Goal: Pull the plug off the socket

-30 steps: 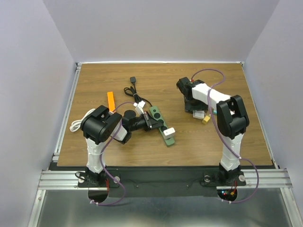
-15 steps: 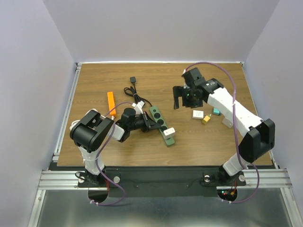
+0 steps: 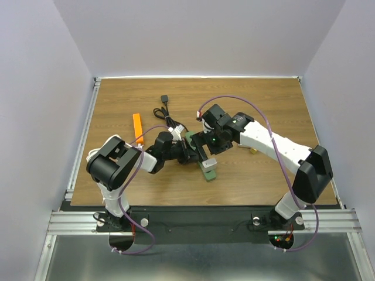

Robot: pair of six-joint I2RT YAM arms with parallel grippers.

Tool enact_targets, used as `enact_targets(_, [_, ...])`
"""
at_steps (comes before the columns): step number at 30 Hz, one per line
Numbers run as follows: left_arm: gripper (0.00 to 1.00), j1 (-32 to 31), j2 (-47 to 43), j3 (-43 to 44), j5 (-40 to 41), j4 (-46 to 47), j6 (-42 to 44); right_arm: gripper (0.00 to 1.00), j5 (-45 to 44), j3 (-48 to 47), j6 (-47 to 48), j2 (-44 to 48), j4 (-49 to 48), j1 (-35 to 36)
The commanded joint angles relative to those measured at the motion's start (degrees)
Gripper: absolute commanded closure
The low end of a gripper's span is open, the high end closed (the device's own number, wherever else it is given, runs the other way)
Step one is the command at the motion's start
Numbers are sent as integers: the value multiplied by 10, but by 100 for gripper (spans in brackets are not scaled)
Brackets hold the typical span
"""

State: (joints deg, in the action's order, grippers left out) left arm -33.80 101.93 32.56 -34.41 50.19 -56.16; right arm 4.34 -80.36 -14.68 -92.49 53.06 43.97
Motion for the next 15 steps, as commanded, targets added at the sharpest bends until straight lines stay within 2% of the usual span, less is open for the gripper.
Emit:
enact_targets(1, [100, -2, -45, -14, 5, -12, 11, 5, -40, 7, -3, 17, -2, 1])
enact_targets(4, [100, -2, -67, -7, 5, -39, 20, 9, -50, 34, -56, 56, -12, 1])
enact_targets(5, [100, -2, -73, -1, 4, -48, 23, 18, -64, 47, -104, 70, -16, 1])
enact_targets(8, [100, -2, -78, 28, -2, -78, 39, 36, -52, 109, -175, 125, -33, 1])
enact_targets(9, [100, -3, -80, 35, 0, -90, 45, 38, -46, 152, -184, 148, -59, 1])
enact_targets(10, [100, -3, -82, 41, 0, -103, 49, 42, -46, 152, -196, 169, -71, 1])
enact_targets(11, [100, -3, -88, 45, 4, -126, 59, 52, -50, 184, -214, 212, -78, 2])
enact_targets(14, [100, -3, -97, 49, 11, -145, 64, 69, -58, 215, -227, 250, -88, 1])
enact_targets(15, [100, -3, -98, 52, 11, -149, 68, 82, -50, 221, -226, 255, -87, 2])
